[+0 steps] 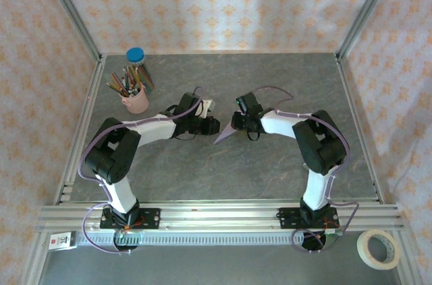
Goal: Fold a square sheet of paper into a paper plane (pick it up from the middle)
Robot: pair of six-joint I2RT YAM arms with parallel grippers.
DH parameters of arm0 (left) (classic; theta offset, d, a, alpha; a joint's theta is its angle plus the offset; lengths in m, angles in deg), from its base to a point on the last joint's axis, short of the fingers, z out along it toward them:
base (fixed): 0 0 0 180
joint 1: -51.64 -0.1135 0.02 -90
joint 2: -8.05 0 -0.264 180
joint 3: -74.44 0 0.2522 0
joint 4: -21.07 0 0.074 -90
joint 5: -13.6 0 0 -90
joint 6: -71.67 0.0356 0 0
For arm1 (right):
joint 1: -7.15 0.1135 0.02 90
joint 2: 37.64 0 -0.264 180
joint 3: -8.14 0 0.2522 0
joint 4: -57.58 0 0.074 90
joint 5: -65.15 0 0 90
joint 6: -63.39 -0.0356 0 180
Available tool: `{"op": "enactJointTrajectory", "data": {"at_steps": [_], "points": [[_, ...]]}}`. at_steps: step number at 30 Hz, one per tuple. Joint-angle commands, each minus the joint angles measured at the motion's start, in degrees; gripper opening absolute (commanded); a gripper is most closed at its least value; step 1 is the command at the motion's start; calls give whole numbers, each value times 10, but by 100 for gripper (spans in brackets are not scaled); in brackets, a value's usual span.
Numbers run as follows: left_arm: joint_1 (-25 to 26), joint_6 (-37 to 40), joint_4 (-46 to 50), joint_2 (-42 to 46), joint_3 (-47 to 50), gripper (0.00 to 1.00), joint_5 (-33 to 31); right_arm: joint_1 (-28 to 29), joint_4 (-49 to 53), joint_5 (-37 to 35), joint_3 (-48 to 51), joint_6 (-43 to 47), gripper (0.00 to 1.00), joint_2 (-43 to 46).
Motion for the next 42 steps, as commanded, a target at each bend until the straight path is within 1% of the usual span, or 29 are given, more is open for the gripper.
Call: {"op": "enactJointTrajectory", "data": {"at_steps": [1,6,10,15,18,31,42], "points": [[15,-20,-39,-17,-15,20,50,-5,59,6,9,9,28,-37],[30,-30,-49,-49,-30,14,58,-9,57,15,12,5,26,-38],[33,-40,-55,-72,-40,11,57,-13,53,21,15,3,24,-39],[33,-51,-56,-83,-52,10,48,-13,52,28,16,4,24,-41],[33,-56,-53,-106,-56,9,41,-13,53,28,17,6,23,-41],[33,-40,-7,-138,-74,7,10,-14,56,26,20,12,23,-44],[24,-41,30,-151,-59,2,15,-13,76,4,18,30,21,-53]]}}
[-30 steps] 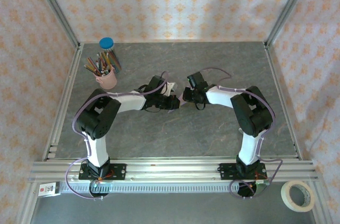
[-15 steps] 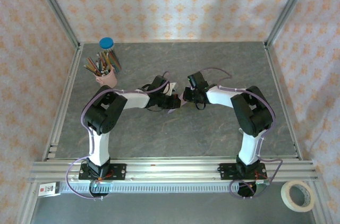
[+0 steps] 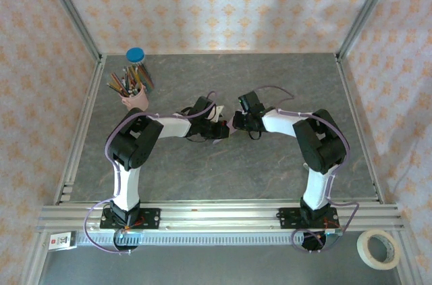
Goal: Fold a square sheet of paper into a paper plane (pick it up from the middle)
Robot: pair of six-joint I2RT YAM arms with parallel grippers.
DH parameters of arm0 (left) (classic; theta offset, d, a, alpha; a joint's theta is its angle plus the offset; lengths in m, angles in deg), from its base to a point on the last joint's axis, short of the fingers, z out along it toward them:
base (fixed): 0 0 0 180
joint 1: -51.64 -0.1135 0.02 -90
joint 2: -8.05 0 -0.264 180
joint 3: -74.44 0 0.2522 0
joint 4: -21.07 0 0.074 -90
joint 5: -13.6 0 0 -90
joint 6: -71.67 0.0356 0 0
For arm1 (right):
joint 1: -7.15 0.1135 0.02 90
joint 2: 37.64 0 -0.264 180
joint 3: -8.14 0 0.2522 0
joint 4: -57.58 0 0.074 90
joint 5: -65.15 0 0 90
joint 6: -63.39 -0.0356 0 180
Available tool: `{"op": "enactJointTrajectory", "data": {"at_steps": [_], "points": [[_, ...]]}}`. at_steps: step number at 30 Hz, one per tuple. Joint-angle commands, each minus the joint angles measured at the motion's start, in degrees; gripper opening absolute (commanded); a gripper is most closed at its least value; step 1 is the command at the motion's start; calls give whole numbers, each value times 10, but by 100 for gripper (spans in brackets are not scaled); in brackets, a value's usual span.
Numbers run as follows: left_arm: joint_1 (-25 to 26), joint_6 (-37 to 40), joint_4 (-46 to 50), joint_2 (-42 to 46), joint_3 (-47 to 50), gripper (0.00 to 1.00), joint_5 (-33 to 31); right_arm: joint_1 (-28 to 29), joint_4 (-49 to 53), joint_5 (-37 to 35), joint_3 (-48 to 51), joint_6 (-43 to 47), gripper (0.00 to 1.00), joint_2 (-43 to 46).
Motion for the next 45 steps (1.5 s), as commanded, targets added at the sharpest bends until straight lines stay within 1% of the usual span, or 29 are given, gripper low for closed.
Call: {"op": "enactJointTrajectory", "data": {"at_steps": [1,11,25,35,36,45], "points": [[-9,10,61,-20,5,2,-18,-1,78,-22,19,15,21,-49],[-15,24,85,1,26,1,-16,-1,89,-40,13,18,21,-62],[-21,55,120,25,62,1,0,-1,99,-47,7,23,20,-69],[-22,70,142,40,110,1,-2,-1,106,-50,1,25,20,-73],[-22,70,143,56,116,1,-2,-1,107,-50,-1,26,20,-73],[-23,71,141,80,171,0,-9,-1,114,-52,-5,28,20,-78]]}}
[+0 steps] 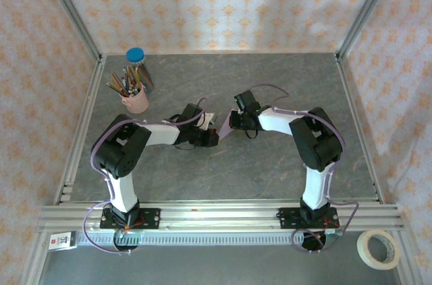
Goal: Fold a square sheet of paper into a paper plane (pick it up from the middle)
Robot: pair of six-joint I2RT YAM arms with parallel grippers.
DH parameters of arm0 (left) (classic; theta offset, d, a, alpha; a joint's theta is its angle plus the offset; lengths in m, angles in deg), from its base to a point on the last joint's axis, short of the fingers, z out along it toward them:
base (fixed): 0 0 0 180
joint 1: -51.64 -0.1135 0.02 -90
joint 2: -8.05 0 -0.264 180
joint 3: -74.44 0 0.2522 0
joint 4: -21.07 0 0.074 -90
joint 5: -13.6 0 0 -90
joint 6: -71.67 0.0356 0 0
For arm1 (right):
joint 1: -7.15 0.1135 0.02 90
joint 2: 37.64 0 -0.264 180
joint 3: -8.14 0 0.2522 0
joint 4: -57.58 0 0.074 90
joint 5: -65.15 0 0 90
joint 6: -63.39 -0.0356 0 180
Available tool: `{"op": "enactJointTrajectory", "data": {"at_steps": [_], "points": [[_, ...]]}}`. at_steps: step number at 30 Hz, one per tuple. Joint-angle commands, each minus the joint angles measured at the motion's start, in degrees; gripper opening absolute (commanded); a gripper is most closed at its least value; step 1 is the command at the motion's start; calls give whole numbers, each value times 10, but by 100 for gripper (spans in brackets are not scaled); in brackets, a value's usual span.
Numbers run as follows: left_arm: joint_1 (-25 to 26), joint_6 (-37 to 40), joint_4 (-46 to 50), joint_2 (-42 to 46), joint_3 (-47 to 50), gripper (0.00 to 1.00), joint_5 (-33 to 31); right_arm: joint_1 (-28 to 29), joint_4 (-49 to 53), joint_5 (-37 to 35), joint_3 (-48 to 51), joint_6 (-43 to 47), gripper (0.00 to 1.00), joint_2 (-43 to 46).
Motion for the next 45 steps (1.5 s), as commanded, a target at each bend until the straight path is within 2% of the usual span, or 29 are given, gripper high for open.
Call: {"op": "enactJointTrajectory", "data": {"at_steps": [1,8,12,16,19,25,28,34,45], "points": [[-4,9,137,-2,57,0,-15,-11,104,-57,24,12,20,-55],[-5,6,147,35,83,0,-24,-11,107,-55,23,16,20,-55],[-5,6,148,83,63,0,-23,-10,96,-36,27,30,20,-48],[-9,8,100,150,46,0,6,-2,70,-3,37,57,20,-22],[-19,1,60,160,44,0,14,4,56,28,37,66,20,-9],[-20,-87,-78,105,36,0,44,16,40,55,34,66,20,-8],[-18,-109,-108,74,21,0,38,17,34,60,35,62,20,-8],[-9,-109,-110,20,-14,0,31,17,23,69,36,55,20,-6],[-4,-99,-35,-28,-35,0,-16,15,-1,80,26,37,20,13]]}}
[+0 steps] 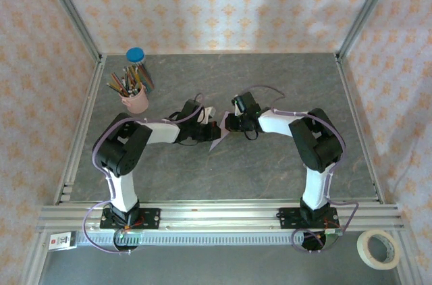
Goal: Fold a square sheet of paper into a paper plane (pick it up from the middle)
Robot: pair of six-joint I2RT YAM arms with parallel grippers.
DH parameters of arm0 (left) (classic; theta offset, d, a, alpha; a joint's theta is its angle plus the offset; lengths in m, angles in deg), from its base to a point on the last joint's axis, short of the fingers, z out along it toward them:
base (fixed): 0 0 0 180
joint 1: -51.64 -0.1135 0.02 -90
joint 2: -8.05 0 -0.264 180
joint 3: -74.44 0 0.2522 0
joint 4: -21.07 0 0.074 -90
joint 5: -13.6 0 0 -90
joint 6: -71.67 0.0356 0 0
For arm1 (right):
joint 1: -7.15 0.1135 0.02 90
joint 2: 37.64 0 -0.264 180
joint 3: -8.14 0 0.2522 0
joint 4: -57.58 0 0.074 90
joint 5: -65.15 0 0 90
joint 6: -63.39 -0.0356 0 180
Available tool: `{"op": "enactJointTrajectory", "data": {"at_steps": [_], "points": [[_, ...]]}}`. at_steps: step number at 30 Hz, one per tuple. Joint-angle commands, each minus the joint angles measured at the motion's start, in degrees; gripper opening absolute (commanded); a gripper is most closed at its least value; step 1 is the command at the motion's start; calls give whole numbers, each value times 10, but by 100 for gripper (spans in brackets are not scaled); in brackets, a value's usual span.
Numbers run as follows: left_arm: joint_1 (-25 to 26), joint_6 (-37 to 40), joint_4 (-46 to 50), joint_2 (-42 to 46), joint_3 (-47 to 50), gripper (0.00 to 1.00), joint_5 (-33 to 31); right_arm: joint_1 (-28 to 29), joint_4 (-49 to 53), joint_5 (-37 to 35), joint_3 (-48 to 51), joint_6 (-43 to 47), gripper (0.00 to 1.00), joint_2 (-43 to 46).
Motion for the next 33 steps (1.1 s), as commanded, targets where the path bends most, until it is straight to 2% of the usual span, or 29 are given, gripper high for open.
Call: {"op": "enactJointTrajectory", "data": {"at_steps": [1,9,25,33], "points": [[5,9,37,-14,-17,0,-25,4,33,9,8,-11,20,8],[6,18,64,-21,-20,0,-37,-19,2,2,9,-36,19,33],[5,24,76,-21,-21,0,-34,-36,35,-41,-10,-44,16,-15],[6,3,35,0,-38,0,-16,-37,46,-35,-3,-40,16,-33]]}}
